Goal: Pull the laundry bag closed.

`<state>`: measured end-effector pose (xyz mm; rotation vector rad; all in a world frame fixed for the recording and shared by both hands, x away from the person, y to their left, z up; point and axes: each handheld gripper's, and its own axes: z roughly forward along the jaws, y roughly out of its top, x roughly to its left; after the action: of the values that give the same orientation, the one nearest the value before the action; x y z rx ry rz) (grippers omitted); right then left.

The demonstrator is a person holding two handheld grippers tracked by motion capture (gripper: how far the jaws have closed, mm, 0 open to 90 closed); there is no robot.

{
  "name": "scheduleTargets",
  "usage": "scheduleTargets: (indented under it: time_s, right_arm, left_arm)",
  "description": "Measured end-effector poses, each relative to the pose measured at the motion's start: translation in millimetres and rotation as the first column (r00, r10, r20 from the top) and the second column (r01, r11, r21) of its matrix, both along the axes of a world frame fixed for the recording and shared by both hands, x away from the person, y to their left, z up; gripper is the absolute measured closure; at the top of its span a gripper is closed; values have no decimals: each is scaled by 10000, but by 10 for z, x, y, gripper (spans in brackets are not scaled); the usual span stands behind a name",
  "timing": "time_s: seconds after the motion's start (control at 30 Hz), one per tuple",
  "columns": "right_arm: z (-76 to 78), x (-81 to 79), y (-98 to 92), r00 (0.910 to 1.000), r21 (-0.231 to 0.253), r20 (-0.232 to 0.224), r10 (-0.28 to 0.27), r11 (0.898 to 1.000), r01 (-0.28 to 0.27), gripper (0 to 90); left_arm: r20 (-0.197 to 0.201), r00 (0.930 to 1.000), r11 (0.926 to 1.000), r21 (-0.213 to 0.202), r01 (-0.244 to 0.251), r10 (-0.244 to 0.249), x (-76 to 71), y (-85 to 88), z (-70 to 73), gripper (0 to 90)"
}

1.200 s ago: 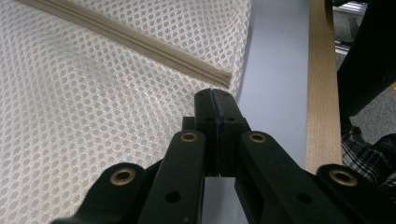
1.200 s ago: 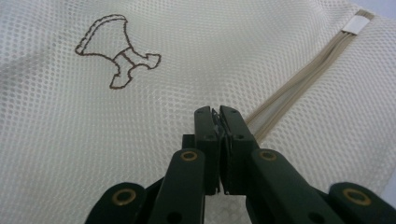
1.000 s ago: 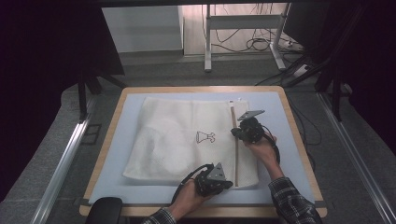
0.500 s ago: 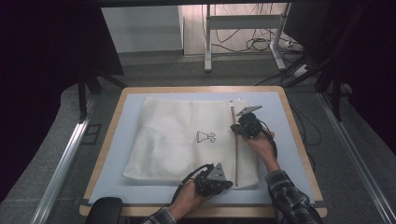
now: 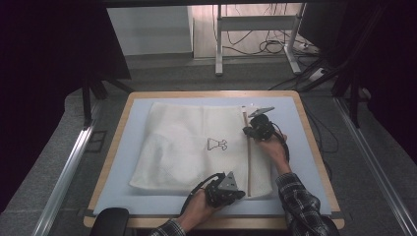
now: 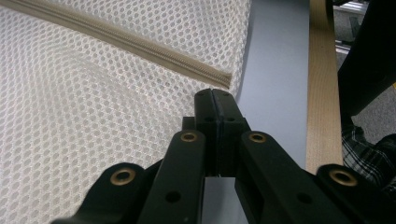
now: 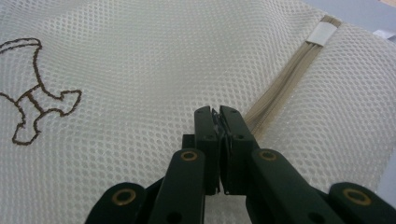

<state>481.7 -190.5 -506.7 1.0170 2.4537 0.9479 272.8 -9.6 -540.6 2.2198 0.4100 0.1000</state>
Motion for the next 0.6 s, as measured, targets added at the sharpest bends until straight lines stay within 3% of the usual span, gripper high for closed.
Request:
scheduleTargets:
  time_s: [0.6]
  right_arm:
    - [3, 219, 46, 9996, -237, 54, -288, 9993, 289, 861]
  left_arm:
    - [-7, 10000, 10000, 2, 6, -6, 2, 1, 0, 900]
